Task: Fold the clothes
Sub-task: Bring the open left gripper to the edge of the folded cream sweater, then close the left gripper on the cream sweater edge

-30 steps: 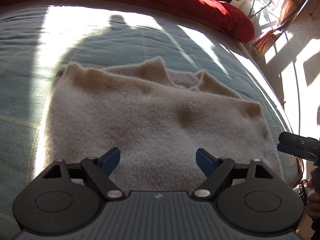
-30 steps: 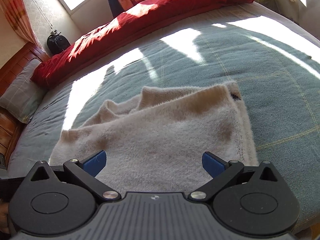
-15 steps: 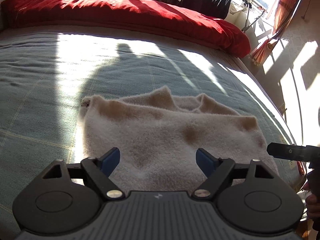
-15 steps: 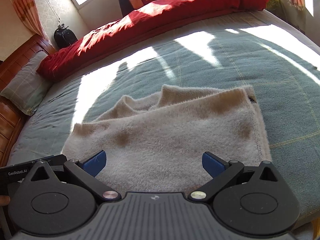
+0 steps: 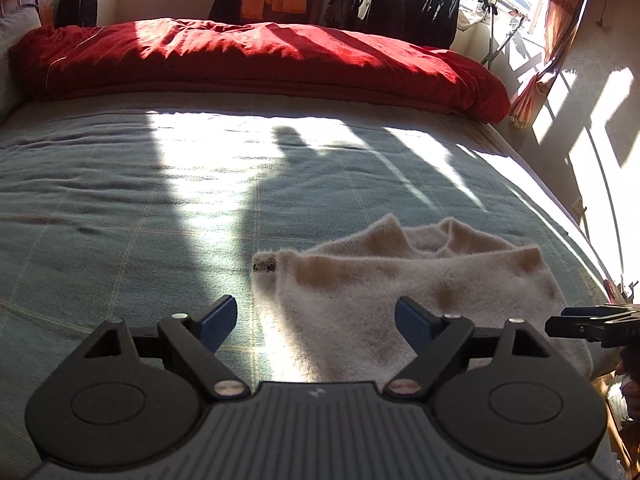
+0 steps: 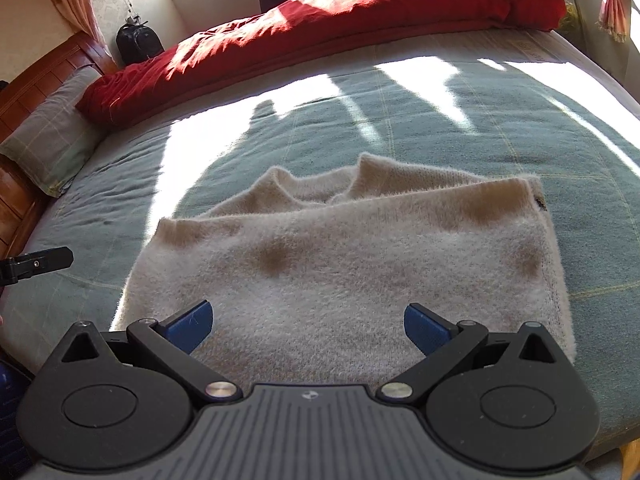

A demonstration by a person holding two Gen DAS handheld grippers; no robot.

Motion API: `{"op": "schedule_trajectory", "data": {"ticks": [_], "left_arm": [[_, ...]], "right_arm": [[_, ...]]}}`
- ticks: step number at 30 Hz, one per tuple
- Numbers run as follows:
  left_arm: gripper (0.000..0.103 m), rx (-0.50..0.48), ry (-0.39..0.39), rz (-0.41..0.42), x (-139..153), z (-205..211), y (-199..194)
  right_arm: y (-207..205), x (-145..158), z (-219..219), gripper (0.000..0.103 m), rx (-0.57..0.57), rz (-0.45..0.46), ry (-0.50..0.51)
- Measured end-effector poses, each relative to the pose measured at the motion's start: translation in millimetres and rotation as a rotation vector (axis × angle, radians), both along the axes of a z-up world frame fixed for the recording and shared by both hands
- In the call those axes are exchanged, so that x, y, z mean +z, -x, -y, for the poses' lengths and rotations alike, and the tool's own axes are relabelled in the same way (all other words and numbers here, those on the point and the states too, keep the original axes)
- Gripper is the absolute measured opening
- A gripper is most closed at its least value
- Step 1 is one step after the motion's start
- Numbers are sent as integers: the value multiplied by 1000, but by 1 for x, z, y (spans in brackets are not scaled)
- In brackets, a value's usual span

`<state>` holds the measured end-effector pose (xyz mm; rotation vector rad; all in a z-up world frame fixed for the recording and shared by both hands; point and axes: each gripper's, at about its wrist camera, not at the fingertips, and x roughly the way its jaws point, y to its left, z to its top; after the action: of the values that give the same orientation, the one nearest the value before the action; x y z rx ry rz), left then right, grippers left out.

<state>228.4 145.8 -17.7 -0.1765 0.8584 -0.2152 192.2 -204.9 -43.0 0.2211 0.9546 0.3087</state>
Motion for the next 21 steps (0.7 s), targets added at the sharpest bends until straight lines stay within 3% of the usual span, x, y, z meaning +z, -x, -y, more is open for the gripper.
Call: {"op": "schedule_trajectory", "data": {"ticks": [2,7,12,17,21], "left_arm": [[86,0,64,-41,-11,-12,-5],[86,29,305,-188,-71,-30,-15],[86,74,498,-314,-123,-44,-27],[86,61,624,-358,-146,-50,-43],[86,31,659,-375,-155,-44,-56]], "right_arm": [[-1,-3,-6,103,18,-9,5],[-3,-6,-15,103,54,-20,32],[-7,-9,-13,103,38,-38,43],[-12,-14,-9,103,19,-55,51],[-17,-18,-8,103,13,-71,55]]}}
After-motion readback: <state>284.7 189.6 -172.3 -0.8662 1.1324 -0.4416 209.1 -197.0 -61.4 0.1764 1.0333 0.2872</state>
